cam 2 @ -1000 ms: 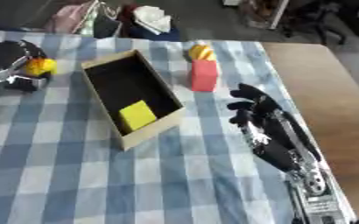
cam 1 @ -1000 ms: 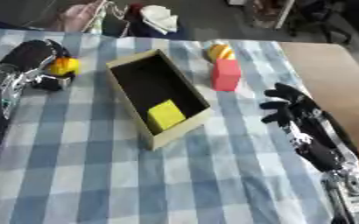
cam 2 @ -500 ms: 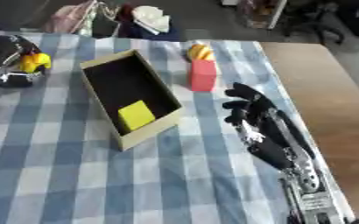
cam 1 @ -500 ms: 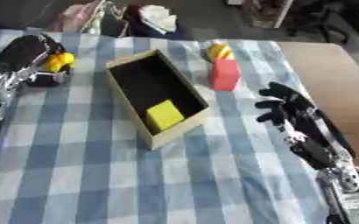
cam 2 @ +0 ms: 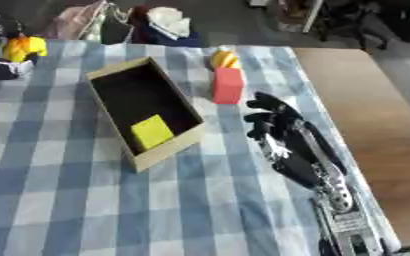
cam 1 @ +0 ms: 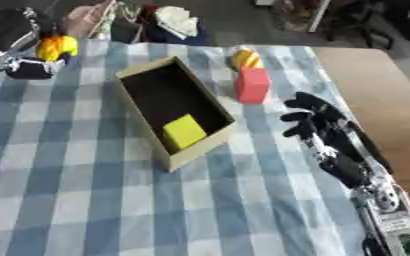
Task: Pick up objects on the table and place them in the box.
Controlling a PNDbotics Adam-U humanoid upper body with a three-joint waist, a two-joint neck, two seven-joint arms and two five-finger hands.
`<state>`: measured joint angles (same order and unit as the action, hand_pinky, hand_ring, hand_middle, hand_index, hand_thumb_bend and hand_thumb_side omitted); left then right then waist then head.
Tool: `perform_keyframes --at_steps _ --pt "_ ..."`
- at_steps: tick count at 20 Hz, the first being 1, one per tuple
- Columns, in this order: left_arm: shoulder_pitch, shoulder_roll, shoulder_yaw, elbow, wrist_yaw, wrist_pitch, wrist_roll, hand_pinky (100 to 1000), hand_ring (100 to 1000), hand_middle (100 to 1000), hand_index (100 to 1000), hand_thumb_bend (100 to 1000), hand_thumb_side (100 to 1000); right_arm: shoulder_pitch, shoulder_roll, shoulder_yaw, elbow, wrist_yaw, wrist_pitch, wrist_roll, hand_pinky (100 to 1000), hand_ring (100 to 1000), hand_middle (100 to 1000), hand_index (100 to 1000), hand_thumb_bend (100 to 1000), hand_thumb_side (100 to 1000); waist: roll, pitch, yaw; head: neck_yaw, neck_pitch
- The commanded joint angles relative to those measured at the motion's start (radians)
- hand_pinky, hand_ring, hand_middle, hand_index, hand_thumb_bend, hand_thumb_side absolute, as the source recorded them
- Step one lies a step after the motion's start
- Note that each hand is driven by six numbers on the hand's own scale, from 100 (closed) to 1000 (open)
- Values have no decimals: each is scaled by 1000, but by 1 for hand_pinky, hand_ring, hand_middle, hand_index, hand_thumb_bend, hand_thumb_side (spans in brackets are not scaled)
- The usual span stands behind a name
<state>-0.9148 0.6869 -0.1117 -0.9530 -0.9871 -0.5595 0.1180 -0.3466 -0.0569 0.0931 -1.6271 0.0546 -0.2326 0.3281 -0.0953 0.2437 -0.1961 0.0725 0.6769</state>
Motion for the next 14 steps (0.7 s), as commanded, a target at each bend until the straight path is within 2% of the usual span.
perform_keyframes --at_steps 1,6,14 --pt "-20 13 -35 -78 62 -35 -46 646 472 380 656 118 172 -8 -19 -4 -10 -1 -1 -1 647 779 825 927 100 502 11 -40 0 -3 3" --pt "-25 -33 -84 -123 110 -71 -112 655 484 396 669 100 185 -9 -15 0 -10 -2 -2 2 648 780 825 927 100 498 8 -44 -6 0 5" --pt "-20 -107 -133 -127 117 -113 -178 672 513 437 699 100 213 -11 -9 5 -9 -4 -1 8 648 780 826 927 100 501 4 -44 -13 2 8"
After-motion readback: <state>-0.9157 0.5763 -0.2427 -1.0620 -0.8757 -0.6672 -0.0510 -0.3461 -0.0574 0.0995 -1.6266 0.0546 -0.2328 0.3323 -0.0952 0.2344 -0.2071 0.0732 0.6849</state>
